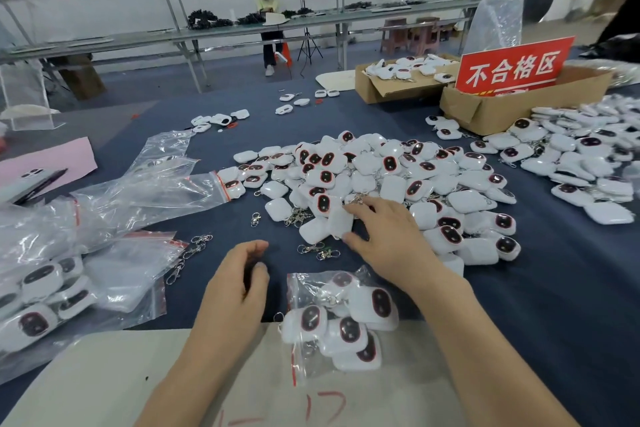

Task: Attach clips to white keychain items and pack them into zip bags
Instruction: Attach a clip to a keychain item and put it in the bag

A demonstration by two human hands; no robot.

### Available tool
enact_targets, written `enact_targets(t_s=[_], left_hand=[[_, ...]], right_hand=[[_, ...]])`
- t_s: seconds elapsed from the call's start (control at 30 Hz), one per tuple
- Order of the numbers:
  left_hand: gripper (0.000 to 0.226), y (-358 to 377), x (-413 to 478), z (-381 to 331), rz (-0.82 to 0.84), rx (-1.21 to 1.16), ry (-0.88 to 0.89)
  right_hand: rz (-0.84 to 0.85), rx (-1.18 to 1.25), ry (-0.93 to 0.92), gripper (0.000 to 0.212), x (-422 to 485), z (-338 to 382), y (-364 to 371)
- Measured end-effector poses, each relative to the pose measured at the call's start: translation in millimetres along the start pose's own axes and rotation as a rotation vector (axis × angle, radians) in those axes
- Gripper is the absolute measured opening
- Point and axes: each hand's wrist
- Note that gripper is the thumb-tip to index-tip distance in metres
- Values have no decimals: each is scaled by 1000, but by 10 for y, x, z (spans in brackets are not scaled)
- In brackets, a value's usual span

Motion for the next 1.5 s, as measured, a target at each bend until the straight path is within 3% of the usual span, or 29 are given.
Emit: enact_targets(t_s=[0.17,0.23,0.3,0.5,0.67,0.87,1.03,1.23,1.5], left_hand=[[28,55,208,-102,-5,151,38],[23,55,237,-150,11,76,41],[39,-33,160,-135,18,-20,41],[44,-262,-199,32,162,184,271],[48,-179,-259,-77,290,136,398],[51,-194,-292,-77,402,-47,298],[72,-213,-237,-48,231,-120,166],[59,-213,-100,-29,84,-177,-10],[53,-91,154,-47,-2,-323,-100]], right_hand=[[29,12,-1,57,-19,-30,35],[32,48,2,56,-20,-34,20],[31,71,4,56,-28,-47,23],[34,89,4,57,2,-69,39],[36,92,8,57,6,-62,32],[45,90,3,60,4,-55,24],[33,82,4,65,14,-58,35],[8,97,7,63,17,-68,60],[-39,159,-47,59,38,-45,46]])
Point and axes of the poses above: each hand's wrist, its own x-axis towards the middle knuckle, its own y-axis out of the palm, z = x × y, and after that the axes turned 8 degrees about -y, right-handed
